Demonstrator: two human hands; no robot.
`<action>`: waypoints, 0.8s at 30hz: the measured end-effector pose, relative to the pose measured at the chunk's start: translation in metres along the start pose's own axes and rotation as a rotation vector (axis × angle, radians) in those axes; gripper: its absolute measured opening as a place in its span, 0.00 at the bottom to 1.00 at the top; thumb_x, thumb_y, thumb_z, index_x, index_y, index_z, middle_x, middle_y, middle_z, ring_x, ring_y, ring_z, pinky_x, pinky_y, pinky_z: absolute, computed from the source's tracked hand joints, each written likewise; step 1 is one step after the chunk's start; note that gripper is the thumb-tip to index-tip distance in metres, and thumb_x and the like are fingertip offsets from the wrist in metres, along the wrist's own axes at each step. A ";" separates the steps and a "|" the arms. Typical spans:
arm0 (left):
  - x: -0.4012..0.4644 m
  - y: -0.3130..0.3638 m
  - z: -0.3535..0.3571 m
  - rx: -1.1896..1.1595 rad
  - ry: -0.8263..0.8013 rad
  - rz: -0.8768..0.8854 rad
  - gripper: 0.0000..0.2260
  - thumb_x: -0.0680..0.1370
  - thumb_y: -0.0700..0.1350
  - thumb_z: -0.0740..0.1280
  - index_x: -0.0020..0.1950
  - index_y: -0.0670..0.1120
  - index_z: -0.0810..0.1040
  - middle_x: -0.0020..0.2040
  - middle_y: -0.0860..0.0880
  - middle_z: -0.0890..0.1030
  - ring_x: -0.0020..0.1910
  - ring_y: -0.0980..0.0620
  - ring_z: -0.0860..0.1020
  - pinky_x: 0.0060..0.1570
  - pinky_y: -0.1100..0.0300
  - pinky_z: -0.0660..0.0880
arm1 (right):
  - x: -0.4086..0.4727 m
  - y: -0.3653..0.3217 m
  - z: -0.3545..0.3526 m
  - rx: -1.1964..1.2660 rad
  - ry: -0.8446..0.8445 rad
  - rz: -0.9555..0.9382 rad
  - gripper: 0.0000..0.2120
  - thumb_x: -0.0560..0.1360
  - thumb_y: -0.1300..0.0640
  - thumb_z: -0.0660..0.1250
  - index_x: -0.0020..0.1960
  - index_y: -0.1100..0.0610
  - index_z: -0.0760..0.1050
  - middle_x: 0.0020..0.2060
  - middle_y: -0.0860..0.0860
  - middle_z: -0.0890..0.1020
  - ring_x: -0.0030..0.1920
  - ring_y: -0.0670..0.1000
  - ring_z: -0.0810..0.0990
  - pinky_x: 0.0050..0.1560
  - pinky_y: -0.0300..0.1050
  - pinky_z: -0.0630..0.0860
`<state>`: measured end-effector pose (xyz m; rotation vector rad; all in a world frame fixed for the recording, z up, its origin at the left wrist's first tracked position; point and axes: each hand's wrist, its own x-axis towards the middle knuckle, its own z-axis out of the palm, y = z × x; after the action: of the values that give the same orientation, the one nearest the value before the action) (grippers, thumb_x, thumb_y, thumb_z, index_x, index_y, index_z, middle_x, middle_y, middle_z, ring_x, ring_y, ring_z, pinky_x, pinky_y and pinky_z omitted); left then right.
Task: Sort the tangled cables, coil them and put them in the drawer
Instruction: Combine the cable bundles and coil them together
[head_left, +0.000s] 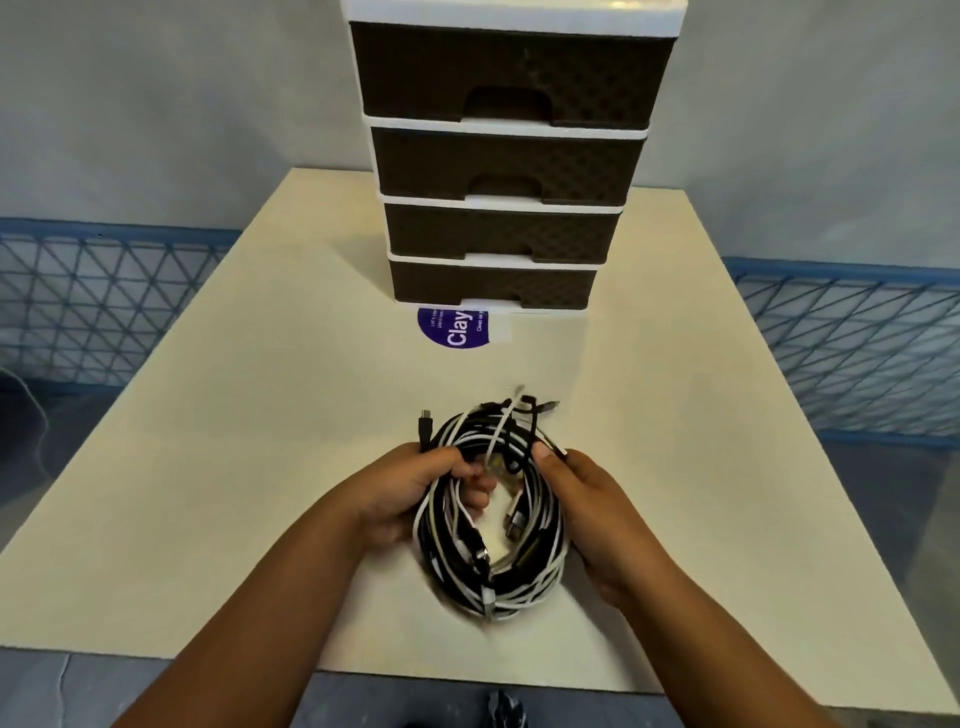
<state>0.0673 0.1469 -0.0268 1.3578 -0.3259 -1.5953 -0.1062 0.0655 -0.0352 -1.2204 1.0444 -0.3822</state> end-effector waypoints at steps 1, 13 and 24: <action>0.001 0.002 0.000 0.078 0.019 0.028 0.09 0.79 0.34 0.60 0.47 0.38 0.79 0.44 0.40 0.82 0.36 0.49 0.81 0.42 0.56 0.81 | 0.002 0.002 0.000 -0.027 0.020 -0.012 0.17 0.77 0.40 0.64 0.56 0.52 0.78 0.50 0.50 0.86 0.51 0.50 0.85 0.58 0.54 0.79; 0.002 -0.004 -0.005 0.183 0.027 0.141 0.05 0.68 0.42 0.65 0.35 0.42 0.72 0.31 0.43 0.72 0.32 0.46 0.80 0.41 0.52 0.77 | 0.007 -0.001 -0.011 -0.607 0.320 -0.500 0.37 0.73 0.30 0.58 0.72 0.54 0.67 0.67 0.51 0.73 0.65 0.50 0.73 0.66 0.49 0.71; 0.009 0.007 -0.008 0.285 0.017 0.159 0.04 0.73 0.40 0.63 0.40 0.44 0.76 0.32 0.46 0.76 0.35 0.46 0.80 0.44 0.51 0.77 | 0.045 -0.030 -0.008 -0.779 -0.105 -0.669 0.22 0.77 0.41 0.62 0.68 0.49 0.73 0.54 0.35 0.75 0.55 0.25 0.70 0.54 0.20 0.62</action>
<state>0.0783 0.1393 -0.0302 1.5183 -0.6547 -1.4434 -0.0814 0.0168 -0.0280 -2.2781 0.6706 -0.4245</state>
